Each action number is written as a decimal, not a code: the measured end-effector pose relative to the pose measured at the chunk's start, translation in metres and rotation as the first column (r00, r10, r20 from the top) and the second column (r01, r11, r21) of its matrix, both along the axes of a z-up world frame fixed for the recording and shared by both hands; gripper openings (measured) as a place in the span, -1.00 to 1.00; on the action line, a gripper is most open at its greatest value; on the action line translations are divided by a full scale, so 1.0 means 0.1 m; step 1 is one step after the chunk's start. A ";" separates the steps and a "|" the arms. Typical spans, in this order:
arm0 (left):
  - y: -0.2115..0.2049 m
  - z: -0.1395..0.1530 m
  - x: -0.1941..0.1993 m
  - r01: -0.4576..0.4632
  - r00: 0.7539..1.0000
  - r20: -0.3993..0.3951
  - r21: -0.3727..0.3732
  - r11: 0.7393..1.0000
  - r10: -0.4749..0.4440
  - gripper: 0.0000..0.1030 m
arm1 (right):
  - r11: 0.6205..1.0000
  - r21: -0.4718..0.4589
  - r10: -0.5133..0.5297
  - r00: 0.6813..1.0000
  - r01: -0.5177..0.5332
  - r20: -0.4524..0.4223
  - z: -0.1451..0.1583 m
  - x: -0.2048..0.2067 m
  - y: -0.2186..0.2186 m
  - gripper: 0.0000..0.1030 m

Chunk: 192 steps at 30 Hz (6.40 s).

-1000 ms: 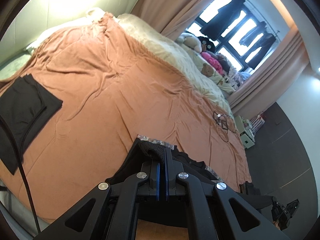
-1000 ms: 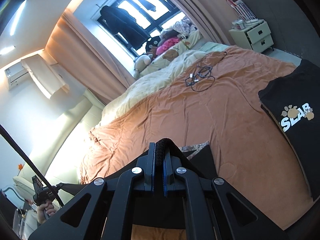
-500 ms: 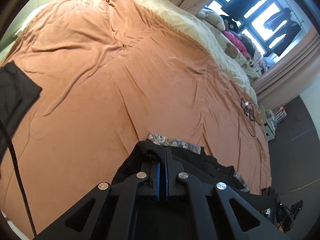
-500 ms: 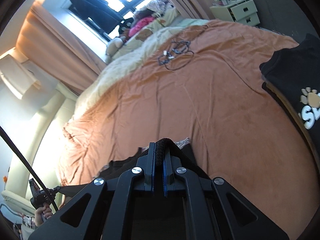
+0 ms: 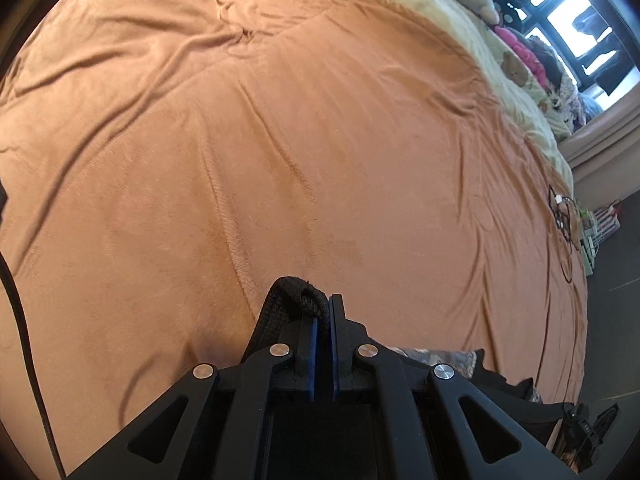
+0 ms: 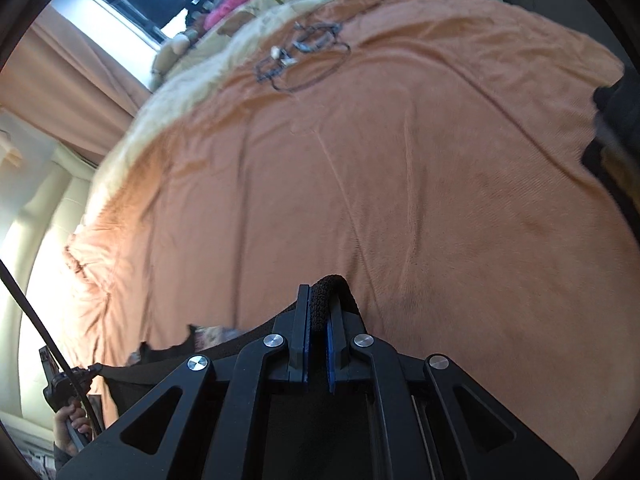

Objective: Fold small clothes
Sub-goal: 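Lower the hem onto the shirt and open both tools, then move both tools to the folded edge of the shirt, then close both tools on the folded edge of the shirt, then lift the gripped edge with both tools and fold it over the shirt, then open both tools and release the folded shirt onto the bed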

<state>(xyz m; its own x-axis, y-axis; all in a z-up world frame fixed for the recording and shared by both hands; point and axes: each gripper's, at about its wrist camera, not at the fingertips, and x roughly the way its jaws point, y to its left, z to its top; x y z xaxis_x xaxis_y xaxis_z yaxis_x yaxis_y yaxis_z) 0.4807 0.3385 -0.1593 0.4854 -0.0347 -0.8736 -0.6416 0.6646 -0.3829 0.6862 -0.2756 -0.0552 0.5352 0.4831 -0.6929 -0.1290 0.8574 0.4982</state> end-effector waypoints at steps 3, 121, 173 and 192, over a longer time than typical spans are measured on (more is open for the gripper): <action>0.01 -0.04 0.02 0.016 1.000 0.008 -0.018 1.000 -0.016 -0.84 | 1.000 -0.004 0.004 1.000 -0.004 -0.014 -0.02 0.12 0.09 -0.88; -0.53 -0.36 -2.82 -0.003 0.994 0.100 -0.336 0.942 0.039 -0.31 | 0.856 -0.236 0.465 0.884 -0.460 -0.038 0.07 -2.39 1.25 -0.45; -2.03 1.81 -1.63 0.441 0.766 0.551 -0.076 0.894 -0.330 -0.93 | 0.903 -0.024 0.425 0.902 -0.428 -0.080 -1.16 -2.64 2.32 -0.88; -3.48 1.84 -0.94 0.672 0.652 0.487 -0.016 0.740 -0.581 -0.93 | 0.953 -0.047 0.301 0.946 -0.298 0.117 -0.37 -2.76 0.86 0.14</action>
